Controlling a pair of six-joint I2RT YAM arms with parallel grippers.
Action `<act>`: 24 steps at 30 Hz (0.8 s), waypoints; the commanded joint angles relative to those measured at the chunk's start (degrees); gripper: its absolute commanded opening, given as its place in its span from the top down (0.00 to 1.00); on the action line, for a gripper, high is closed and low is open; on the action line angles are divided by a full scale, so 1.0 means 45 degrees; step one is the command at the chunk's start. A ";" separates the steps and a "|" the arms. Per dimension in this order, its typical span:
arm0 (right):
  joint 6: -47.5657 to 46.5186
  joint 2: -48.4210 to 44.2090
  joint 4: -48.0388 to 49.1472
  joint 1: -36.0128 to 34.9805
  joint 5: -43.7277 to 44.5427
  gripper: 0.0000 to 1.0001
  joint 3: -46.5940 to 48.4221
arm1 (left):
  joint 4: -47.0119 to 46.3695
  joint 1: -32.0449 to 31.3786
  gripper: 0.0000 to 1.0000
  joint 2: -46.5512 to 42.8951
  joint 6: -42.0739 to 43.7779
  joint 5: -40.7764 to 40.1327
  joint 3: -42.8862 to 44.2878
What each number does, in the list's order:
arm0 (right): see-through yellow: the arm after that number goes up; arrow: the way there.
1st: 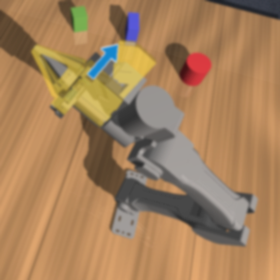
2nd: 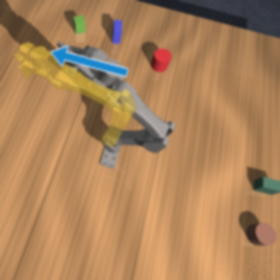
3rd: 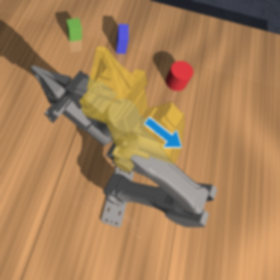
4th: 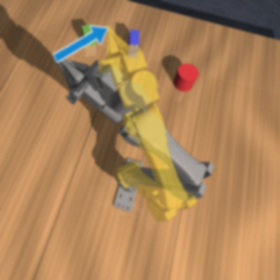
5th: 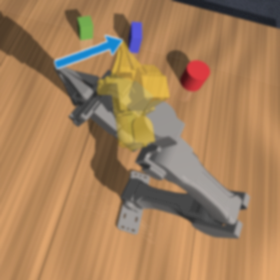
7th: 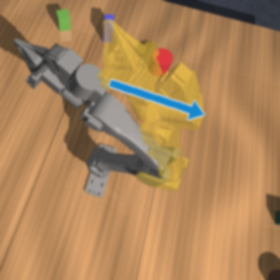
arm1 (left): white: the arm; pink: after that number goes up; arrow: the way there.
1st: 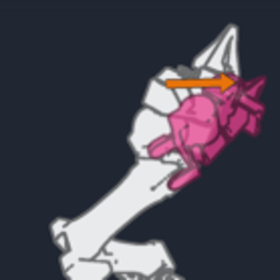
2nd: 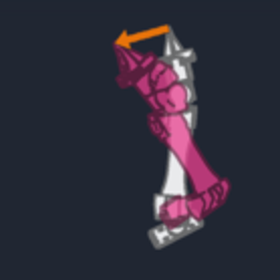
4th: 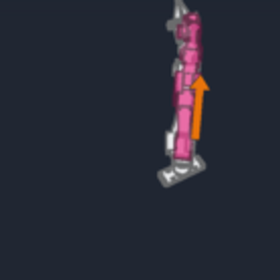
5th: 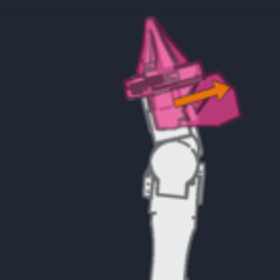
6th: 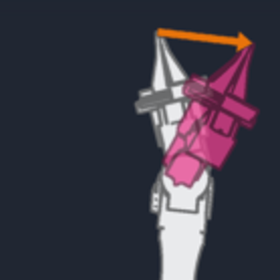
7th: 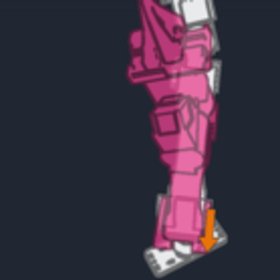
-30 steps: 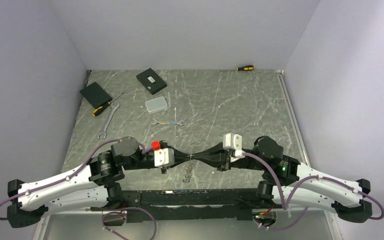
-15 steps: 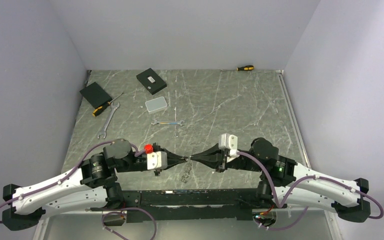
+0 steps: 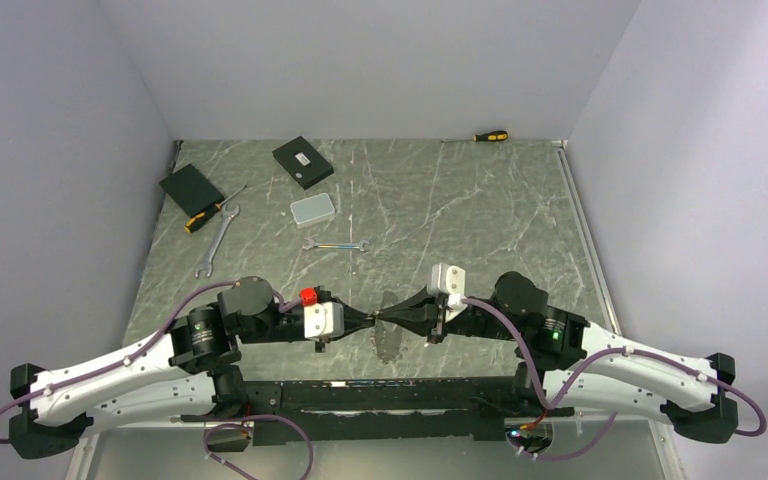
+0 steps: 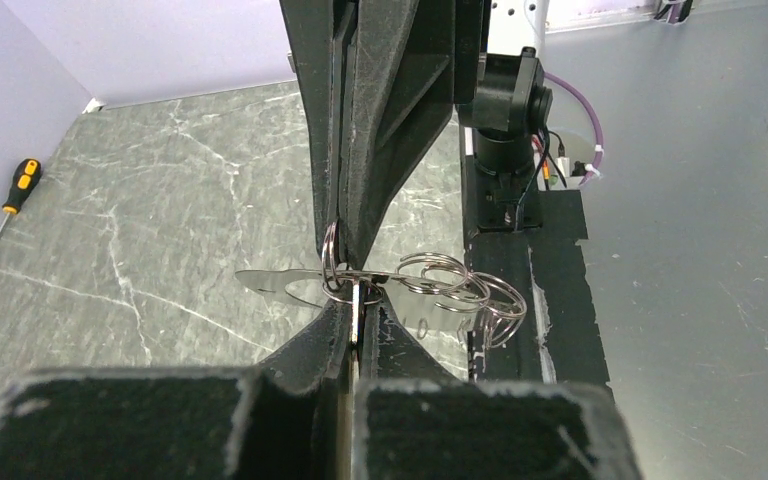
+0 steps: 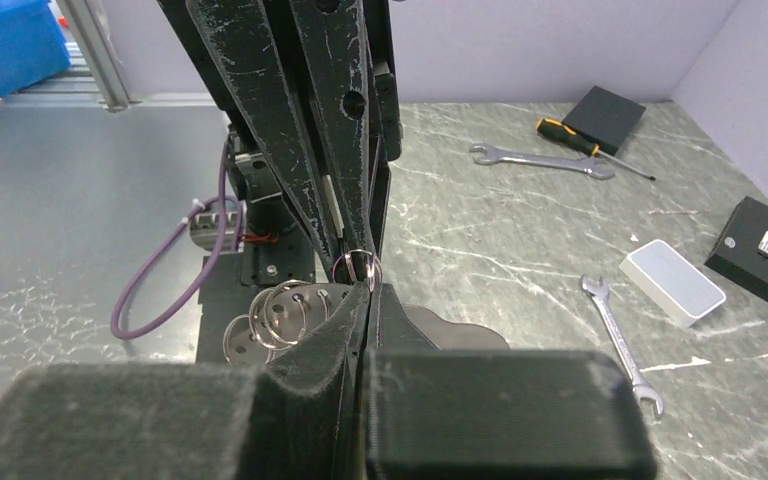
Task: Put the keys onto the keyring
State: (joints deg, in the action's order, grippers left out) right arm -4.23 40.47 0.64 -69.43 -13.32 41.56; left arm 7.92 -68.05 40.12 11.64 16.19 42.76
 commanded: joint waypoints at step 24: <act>0.0536 -0.0978 0.1298 -0.0040 0.0190 1.00 0.0487 | 0.0000 -0.0034 0.83 -0.0049 -0.0163 -0.1505 -0.0804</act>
State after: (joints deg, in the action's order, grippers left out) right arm -2.90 38.24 -1.63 -69.30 -13.78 42.04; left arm 3.88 -68.36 39.38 10.81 12.14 39.22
